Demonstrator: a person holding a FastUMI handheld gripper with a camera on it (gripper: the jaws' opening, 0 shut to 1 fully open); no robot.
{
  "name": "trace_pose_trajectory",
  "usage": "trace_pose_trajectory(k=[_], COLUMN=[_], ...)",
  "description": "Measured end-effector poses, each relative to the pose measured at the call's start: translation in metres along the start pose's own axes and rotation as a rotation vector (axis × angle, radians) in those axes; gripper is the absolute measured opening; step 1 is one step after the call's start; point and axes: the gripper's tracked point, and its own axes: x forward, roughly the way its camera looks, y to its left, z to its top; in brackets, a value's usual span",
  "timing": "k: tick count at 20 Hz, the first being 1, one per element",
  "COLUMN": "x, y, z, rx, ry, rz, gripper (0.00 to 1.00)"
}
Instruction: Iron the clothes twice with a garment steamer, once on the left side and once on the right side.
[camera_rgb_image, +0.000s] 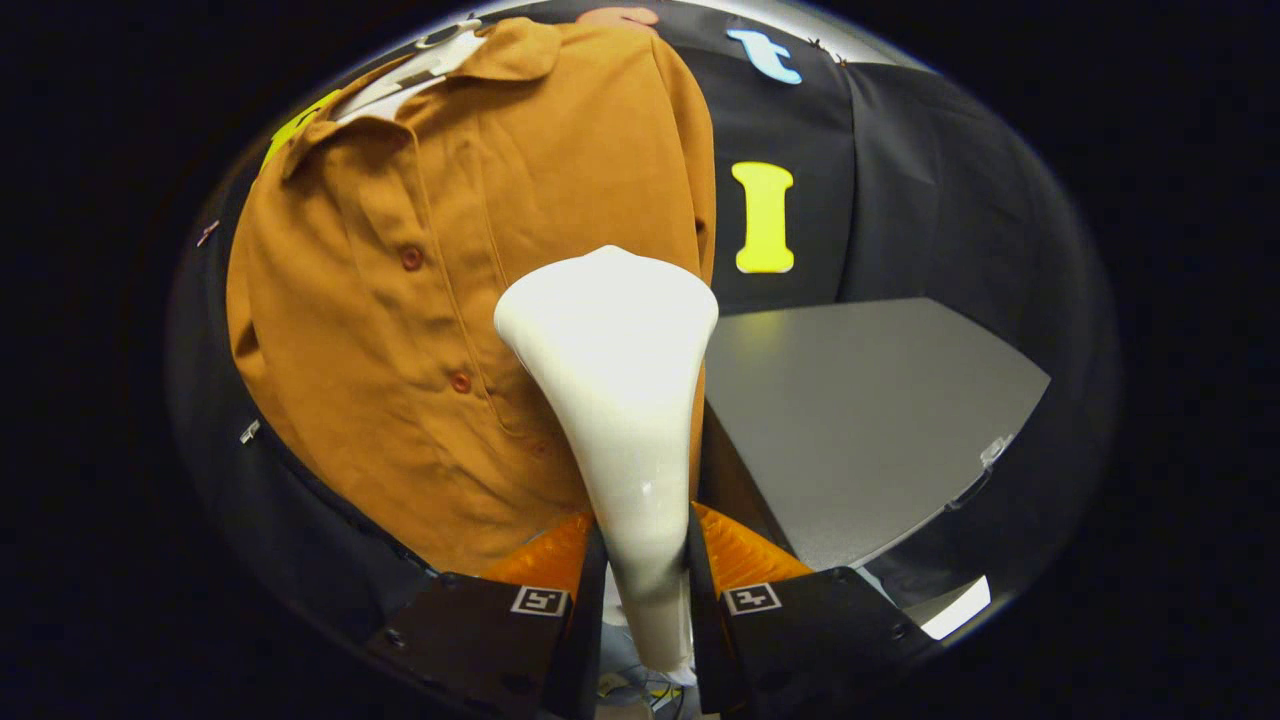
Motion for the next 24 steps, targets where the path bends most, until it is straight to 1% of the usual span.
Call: trace_pose_trajectory(k=[2, 6, 9, 12, 18, 20, 24], x=[-0.016, -0.032, -0.047, -0.061, -0.061, -0.055, -0.038], y=[0.013, 0.055, 0.085, 0.109, 0.145, 0.153, 0.158], z=[0.025, 0.066, 0.079, 0.084, 0.082, 0.079, 0.07], rx=[-0.017, -0.055, -0.079, -0.098, -0.119, -0.122, -0.124], ry=[-0.078, -0.201, -0.264, -0.305, -0.316, -0.305, -0.262], rz=[0.026, 0.106, 0.171, 0.215, 0.27, 0.272, 0.245], gripper=[0.42, 0.42, 0.41, 0.41, 0.41, 0.41, 0.42])
